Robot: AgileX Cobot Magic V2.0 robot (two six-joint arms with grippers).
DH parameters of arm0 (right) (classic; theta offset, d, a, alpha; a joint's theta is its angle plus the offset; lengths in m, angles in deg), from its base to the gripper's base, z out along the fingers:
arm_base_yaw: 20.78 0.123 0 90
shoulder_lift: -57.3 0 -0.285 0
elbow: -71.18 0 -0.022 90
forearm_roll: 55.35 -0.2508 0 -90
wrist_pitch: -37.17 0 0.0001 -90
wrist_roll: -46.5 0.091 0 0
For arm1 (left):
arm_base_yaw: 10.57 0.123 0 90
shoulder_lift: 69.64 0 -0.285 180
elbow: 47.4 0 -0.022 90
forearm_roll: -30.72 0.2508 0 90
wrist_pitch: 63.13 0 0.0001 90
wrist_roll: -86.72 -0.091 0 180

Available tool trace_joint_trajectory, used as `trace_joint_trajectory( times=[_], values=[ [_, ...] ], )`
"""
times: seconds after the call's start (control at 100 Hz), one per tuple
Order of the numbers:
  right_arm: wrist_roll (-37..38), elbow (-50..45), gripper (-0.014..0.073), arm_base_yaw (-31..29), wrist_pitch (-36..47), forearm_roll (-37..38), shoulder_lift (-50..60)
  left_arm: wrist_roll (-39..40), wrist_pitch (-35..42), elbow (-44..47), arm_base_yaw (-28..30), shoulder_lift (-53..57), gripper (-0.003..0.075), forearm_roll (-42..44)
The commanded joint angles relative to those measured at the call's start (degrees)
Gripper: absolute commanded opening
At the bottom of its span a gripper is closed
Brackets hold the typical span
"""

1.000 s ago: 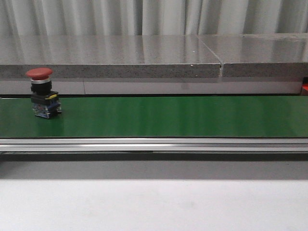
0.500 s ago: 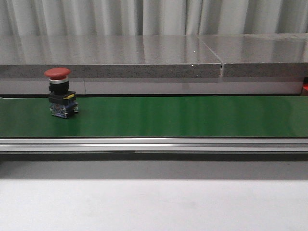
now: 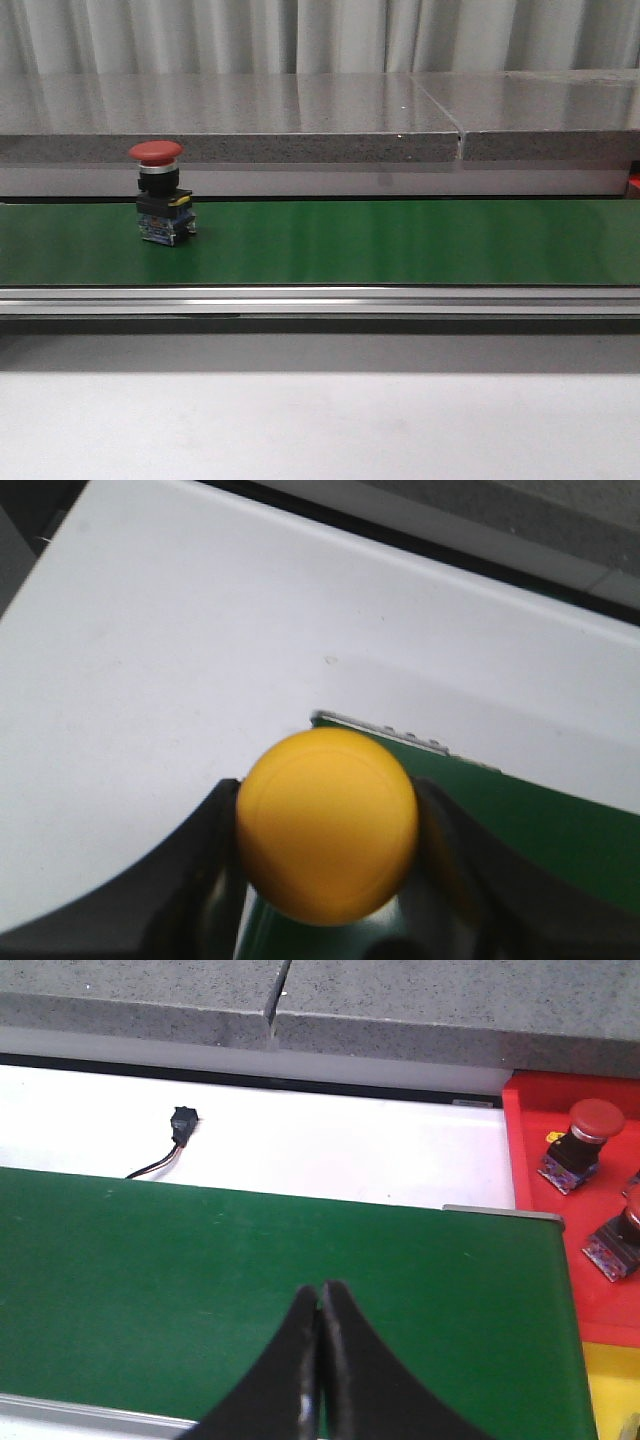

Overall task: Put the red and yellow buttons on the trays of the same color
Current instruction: 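Grasp the yellow-capped button from the table with the left gripper, then set the yellow button on the belt behind the red one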

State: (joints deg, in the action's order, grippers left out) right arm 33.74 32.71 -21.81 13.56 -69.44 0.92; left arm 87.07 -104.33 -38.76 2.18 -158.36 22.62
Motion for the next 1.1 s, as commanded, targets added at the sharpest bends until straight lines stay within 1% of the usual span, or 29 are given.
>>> trace_joint_trajectory(
  times=[0.0, 0.22, 0.51, 0.64, 0.68, 0.73, 0.8, 0.84, 0.85, 0.87, 0.88, 0.89, 0.92, 0.94, 0.95, 0.97, 0.99, 1.01, 1.09],
  values=[
    [-0.2, 1.6, -0.0066, 0.1, 3.6, -0.1, 0.7, 0.1, 3.7, 0.8, -2.4, 2.9, 0.0075, -0.6],
    [-0.2, 1.6, -0.0066, 0.1, 3.6, -0.1, 0.7, 0.1, 5.8, 3.8, -7.4, 1.2, 0.0075, -0.6],
    [-0.2, 1.6, -0.0066, 0.1, 3.6, -0.1, 0.7, 0.1, 7.2, 3.8, -8.2, -6.8, 0.0075, -0.6],
    [-0.2, 1.6, -0.0066, 0.1, 3.6, -0.1, 0.7, 0.1, 7.1, 3.8, -8.2, -8.8, 0.0077, -0.6],
    [-0.2, 1.6, -0.0066, 0.1, 3.6, -0.1, 0.7, 0.1, 6.9, 3.8, -8.2, -8.8, 0.0088, -0.6],
    [-0.2, 1.6, -0.0066, 0.1, 3.6, -0.1, 0.7, 0.1, 6.8, 3.8, -8.2, -8.8, 0.0128, -0.6],
    [-0.2, 1.6, -0.0066, 0.1, 3.6, -0.1, 0.7, -0.3, 6.7, 3.7, -8.4, -8.8, 0.0241, -0.6],
    [-0.2, 1.6, -0.0066, 0.1, 3.6, -0.1, 0.7, -0.7, 6.7, 3.7, -8.7, -8.8, 0.0342, -0.6],
    [-0.2, 1.6, -0.0066, 0.1, 3.6, -0.1, 0.7, -1.1, 6.7, 3.7, -8.8, -8.8, 0.0381, -0.6],
    [-0.2, 1.6, -0.0066, 0.1, 3.6, -0.1, 0.7, -1.4, 6.7, 3.7, -9.0, -8.8, 0.042, -0.6],
    [-0.2, 1.6, -0.0066, 0.1, 3.6, -0.1, 0.7, -1.4, 6.7, 3.7, -9.2, -8.8, 0.0461, -0.6],
    [-0.2, 1.6, -0.0066, 0.1, 3.6, -0.1, 0.7, -1.4, 6.7, 3.7, -9.3, -8.8, 0.0481, -0.6],
    [-0.2, 1.6, -0.0066, 0.1, 3.6, -0.1, 0.7, -1.4, 6.7, 3.7, -9.6, -8.8, 0.0578, -0.6],
    [-0.2, 1.6, -0.0066, 0.1, 3.6, -0.1, 0.7, -1.4, 6.7, 3.7, -10.0, -8.8, 0.0613, -0.6],
    [-0.2, 1.6, -0.0066, 0.1, 3.6, -0.1, 0.7, -1.4, 6.8, 3.7, -10.2, -8.8, 0.0645, -0.7],
    [-0.2, 1.6, -0.0066, 0.1, 3.6, -0.1, 0.7, -1.4, 6.8, 3.7, -10.6, -8.8, 0.0687, -0.7],
    [-0.2, 1.6, -0.0066, 0.1, 3.6, -0.1, 0.7, -1.4, 6.8, 3.7, -10.8, -8.8, 0.0718, -0.7],
    [-0.2, 1.6, -0.0066, 0.1, 3.6, -0.1, 0.7, -1.4, 6.8, 3.6, -11.2, -8.8, 0.0722, -0.7],
    [-0.2, 1.6, -0.0066, 0.1, 3.6, -0.1, 0.7, -1.9, 7.2, 3.6, -12.7, -8.8, 0.0662, -0.7]
  ],
)
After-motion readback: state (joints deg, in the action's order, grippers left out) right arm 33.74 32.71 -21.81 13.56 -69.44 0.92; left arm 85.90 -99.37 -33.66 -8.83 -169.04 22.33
